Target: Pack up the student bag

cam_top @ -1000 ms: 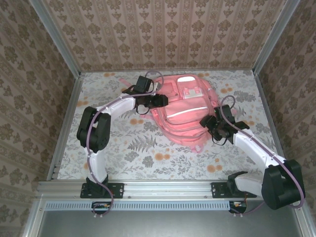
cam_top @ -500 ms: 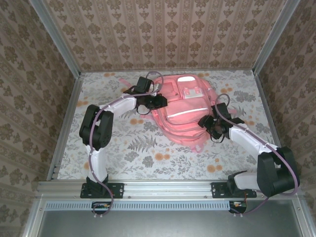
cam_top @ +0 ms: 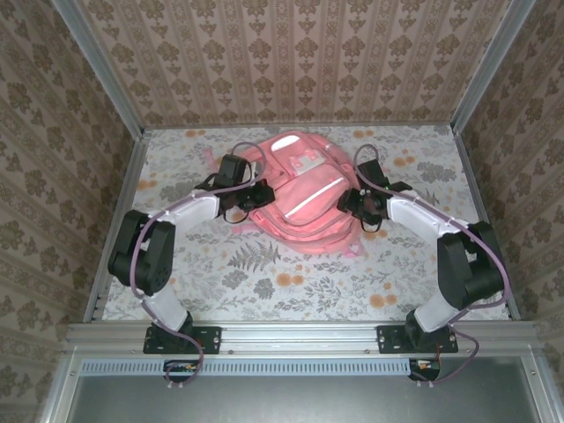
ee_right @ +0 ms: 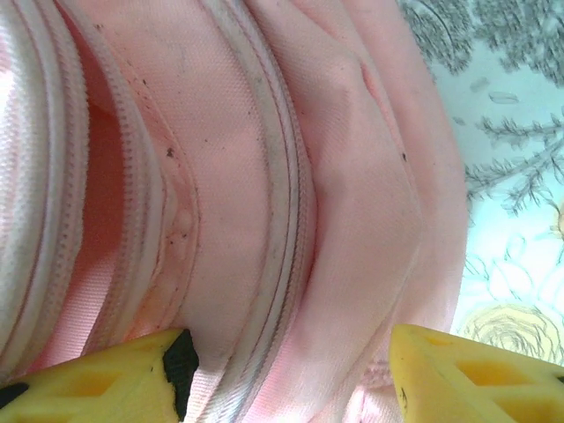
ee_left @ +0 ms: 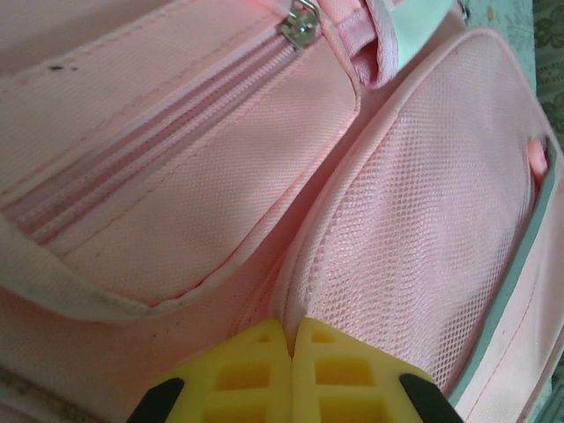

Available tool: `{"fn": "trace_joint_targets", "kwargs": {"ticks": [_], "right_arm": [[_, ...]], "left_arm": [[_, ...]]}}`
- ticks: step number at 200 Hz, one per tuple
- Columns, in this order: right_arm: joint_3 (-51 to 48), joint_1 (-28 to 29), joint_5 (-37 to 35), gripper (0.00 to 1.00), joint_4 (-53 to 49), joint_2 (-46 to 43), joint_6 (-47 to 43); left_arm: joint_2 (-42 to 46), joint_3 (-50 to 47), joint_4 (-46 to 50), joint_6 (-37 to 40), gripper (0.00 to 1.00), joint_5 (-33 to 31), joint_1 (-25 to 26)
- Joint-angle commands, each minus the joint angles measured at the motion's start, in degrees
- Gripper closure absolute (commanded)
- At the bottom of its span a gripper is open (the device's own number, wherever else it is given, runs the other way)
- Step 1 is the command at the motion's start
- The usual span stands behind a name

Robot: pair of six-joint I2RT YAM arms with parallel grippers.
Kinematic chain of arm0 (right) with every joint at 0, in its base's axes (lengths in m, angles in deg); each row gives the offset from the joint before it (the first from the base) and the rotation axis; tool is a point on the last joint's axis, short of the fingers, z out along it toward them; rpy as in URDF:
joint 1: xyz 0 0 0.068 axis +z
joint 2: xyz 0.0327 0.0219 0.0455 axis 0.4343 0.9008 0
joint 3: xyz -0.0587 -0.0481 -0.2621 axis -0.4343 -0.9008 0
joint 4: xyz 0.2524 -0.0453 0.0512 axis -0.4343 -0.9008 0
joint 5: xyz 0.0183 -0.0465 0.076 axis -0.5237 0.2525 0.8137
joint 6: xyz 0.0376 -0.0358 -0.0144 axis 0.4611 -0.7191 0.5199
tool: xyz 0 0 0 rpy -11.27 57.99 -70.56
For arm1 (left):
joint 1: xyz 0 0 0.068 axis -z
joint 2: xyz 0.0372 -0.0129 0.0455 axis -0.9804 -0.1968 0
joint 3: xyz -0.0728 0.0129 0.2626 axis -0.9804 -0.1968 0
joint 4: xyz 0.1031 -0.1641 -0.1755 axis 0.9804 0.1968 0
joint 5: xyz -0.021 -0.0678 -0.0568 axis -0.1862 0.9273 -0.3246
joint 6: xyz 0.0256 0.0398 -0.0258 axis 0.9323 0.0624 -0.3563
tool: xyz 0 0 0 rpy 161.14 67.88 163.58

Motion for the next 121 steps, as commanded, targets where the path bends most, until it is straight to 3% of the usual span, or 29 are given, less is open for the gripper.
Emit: {"fn": "trace_joint_targets", "kwargs": {"ticks": [1, 28, 66, 96, 121], "right_arm": [[4.43, 3.88, -7.13, 0.37, -3.9, -1.16, -3.62], [4.37, 8.22, -14.27, 0.35, -7.75, -6.23, -2.61], [5.03, 19.07, -20.71, 0.35, -12.28, -9.44, 2.05], [4.52, 27.04, -19.66, 0.36, -8.95, -9.28, 7.53], [7.31, 31.74, -17.97, 0.43, -6.92, -4.86, 13.92]], "left_arm": [[3.54, -3.84, -4.74, -4.89, 1.0, 4.66, 1.61], [5.84, -5.13, -6.1, -6.81, 1.0, 4.08, 1.61], [8.02, -3.69, -6.03, -7.26, 1.0, 4.08, 1.76], [8.41, -2.82, -6.25, -7.8, 1.0, 3.93, 2.37], [7.96, -2.51, -6.27, -8.12, 1.0, 3.78, 2.75]]}}
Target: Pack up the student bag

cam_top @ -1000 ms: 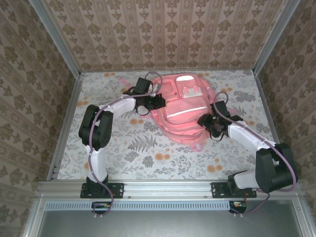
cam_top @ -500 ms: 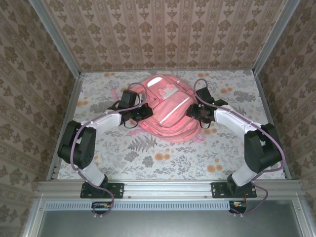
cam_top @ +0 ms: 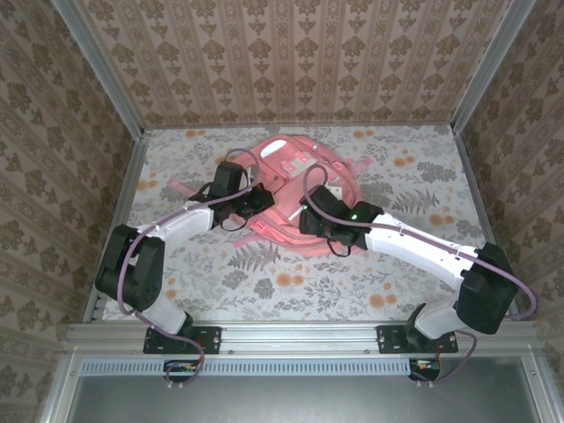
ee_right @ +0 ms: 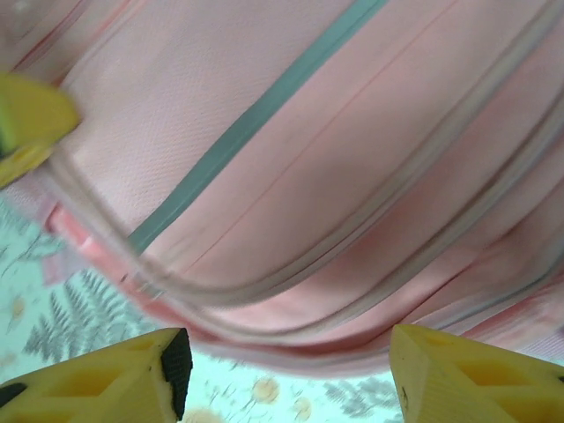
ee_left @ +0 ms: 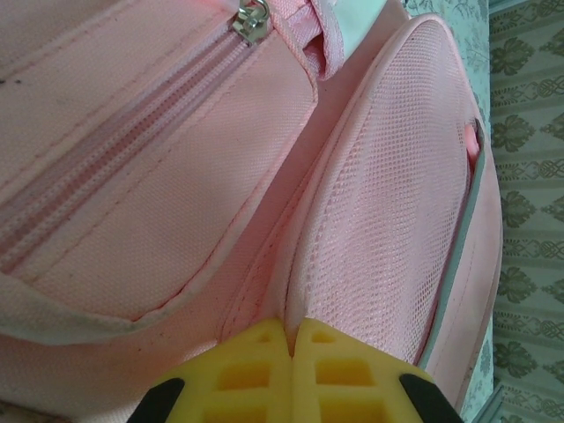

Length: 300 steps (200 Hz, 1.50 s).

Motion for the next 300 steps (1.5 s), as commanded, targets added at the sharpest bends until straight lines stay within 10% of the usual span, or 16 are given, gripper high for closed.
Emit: {"fn": "trace_joint_targets", "kwargs": {"ticks": [1, 157, 243, 300], "right_arm": [[3.18, 3.27, -0.68, 0.43, 1.49, 3.67, 7.76], [10.38, 5.04, -10.67, 0.5, -0.29, 17.34, 28.5], [7.95, 4.76, -14.13, 0.78, -3.94, 15.16, 29.29], [8.67, 4.37, -11.52, 0.5, -2.52, 17.27, 25.93]], "left_arm": [[1.97, 2.52, -2.86, -1.06, 1.0, 3.3, 1.46], [1.98, 2.69, -1.98, -1.51, 1.0, 3.58, 1.9], [1.8, 3.97, -0.51, -0.64, 1.0, 2.34, 1.9], [1.17, 4.56, -0.58, -0.72, 1.0, 2.74, 1.9]]}}
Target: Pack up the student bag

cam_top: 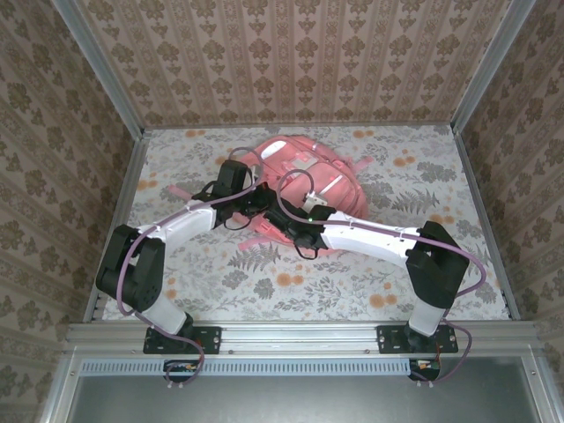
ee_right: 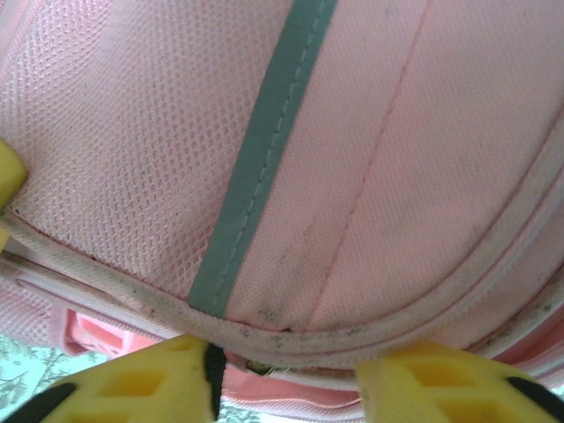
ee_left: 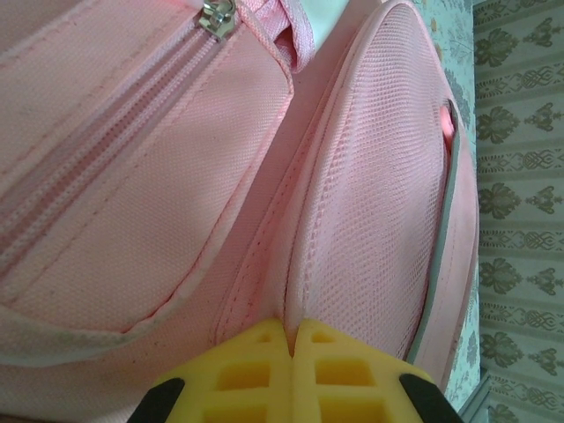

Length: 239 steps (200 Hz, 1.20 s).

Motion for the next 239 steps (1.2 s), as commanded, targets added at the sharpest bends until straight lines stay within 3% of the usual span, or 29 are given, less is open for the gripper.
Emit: {"fn": "trace_joint_targets", "kwargs": {"ticks": [1, 40, 102, 130, 165, 203, 217, 239], "right_arm": [[-0.11, -1.12, -1.99, 0.5, -1.23, 0.84, -1.97], [2.63, -1.71, -1.68, 0.53, -1.43, 3.82, -2.08], [-0.45, -2.02, -1.05, 0.81, -2.53, 0.0, -4.61], [-3.73, -3.29, 0.7, 0.93, -1.58, -3.4, -12.92], [-8.63, -4.85, 0.85, 0.98, -2.23, -7.58, -27.78], [-10.81, -7.75, -1.63, 0.92, -4.62, -10.18, -39.12], [-10.31, -8.05, -0.58, 0.8, -4.06, -10.53, -41.94], [-9.2, -8.19, 7.58, 0.59, -1.05, -9.98, -47.76]], "left_arm": [[1.17, 2.87, -1.24, 0.31, 1.0, 2.67, 0.37], [1.03, 2.68, -1.41, 0.15, 1.0, 2.76, 0.37], [1.08, 1.9, 0.33, 1.69, 1.0, 0.13, -0.32], [1.18, 1.3, 1.71, 3.44, 1.0, -1.74, -1.24], [0.7, 0.73, 2.09, 5.42, 1.0, -2.59, -2.51], [-0.45, 1.28, 2.28, 6.33, 1.0, -2.17, -2.98], [-0.88, 1.63, 2.29, 6.42, 1.0, -1.99, -3.0], [-1.29, 2.17, 2.36, 6.44, 1.0, -1.61, -3.1]]}}
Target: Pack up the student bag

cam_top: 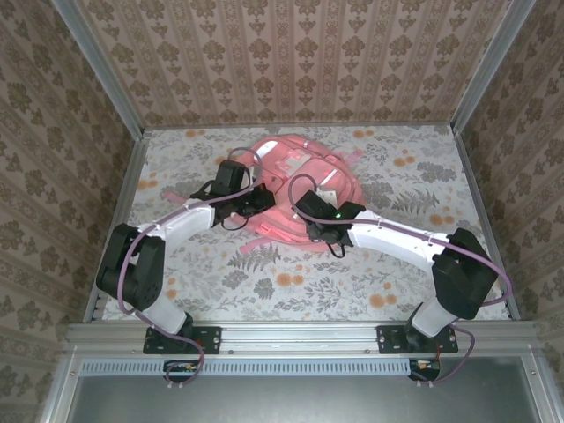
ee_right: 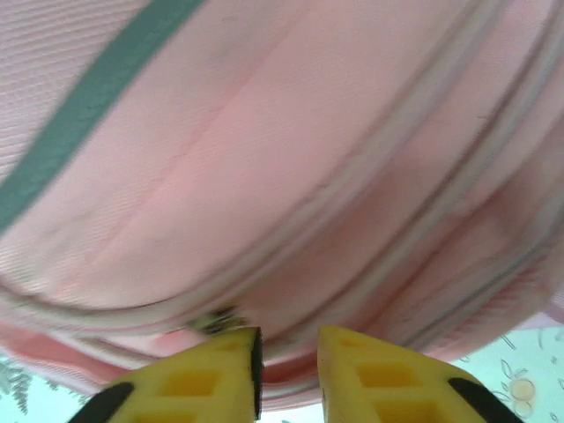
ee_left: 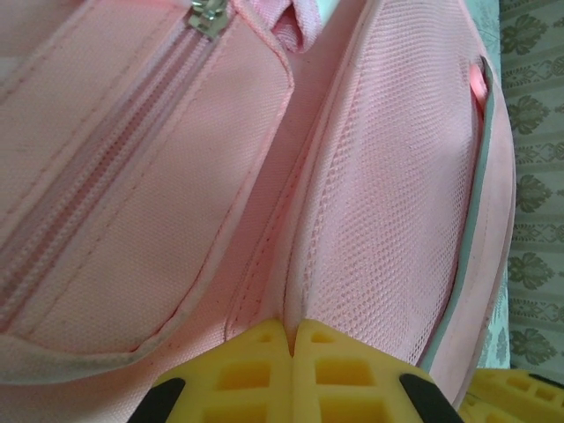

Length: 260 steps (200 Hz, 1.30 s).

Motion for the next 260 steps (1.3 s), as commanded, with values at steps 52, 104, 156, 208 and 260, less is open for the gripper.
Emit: {"fn": "trace_joint_targets", "kwargs": {"ticks": [52, 104, 156, 208, 260], "right_arm": [[1.92, -0.74, 10.62, 0.53, 0.45, -0.24, -17.56], [-1.49, -0.74, 15.36, 0.43, 7.52, -3.36, -14.67], [-0.17, -2.01, 14.01, 0.5, 10.52, 1.34, -12.75], [-1.99, -2.8, 9.09, 0.47, 8.91, -0.56, -7.54], [-1.92, -2.84, 15.54, 0.45, 10.58, 1.32, -8.83]], "left_arm": [[-1.02, 2.84, 0.84, 2.42, 1.0, -0.64, -1.4], [-1.2, 3.37, 1.07, 2.33, 1.0, -0.74, -1.35], [-0.96, 3.72, 2.03, 2.59, 1.0, -0.92, -1.34], [-0.85, 3.62, 2.21, 2.68, 1.0, -0.97, -1.34], [-0.87, 3.79, 2.41, 2.83, 1.0, -0.94, -1.4]]}}
